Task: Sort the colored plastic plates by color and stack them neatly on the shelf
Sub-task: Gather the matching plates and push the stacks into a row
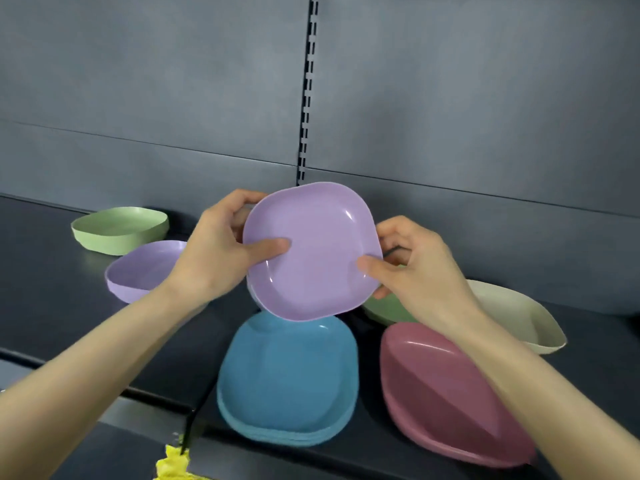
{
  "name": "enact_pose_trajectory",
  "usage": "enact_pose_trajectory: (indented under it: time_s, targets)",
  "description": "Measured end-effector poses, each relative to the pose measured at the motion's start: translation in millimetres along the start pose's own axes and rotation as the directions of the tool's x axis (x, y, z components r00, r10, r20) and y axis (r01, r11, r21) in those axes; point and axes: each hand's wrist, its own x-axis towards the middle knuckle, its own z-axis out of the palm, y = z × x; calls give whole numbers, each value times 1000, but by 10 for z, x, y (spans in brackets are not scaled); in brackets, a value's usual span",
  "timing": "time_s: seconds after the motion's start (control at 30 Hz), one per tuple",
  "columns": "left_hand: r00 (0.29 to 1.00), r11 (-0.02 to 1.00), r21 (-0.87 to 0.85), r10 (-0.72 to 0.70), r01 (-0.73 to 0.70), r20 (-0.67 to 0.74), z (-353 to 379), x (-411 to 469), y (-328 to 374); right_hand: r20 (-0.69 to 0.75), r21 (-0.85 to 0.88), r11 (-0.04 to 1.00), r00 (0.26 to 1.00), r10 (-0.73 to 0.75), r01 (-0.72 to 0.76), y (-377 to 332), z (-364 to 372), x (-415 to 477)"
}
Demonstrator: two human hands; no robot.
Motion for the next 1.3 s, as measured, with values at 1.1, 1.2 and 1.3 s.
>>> enact_pose_trajectory:
  time_s: [1.1,1.2,1.3]
  targets:
    - [974,988,75,-146,135,172,-1976,510,-1735,-243,-216,920,931,274,-327,-256,2708,623]
    - [955,986,61,-168,158,245,-1994,495,-1753,-178,-249,911,940,290,-328,-219,2680,610]
    - [920,976,108,-215,189,326,-1990,446,-1776,-160,-273,894,933,322,-355,-186,2659,615]
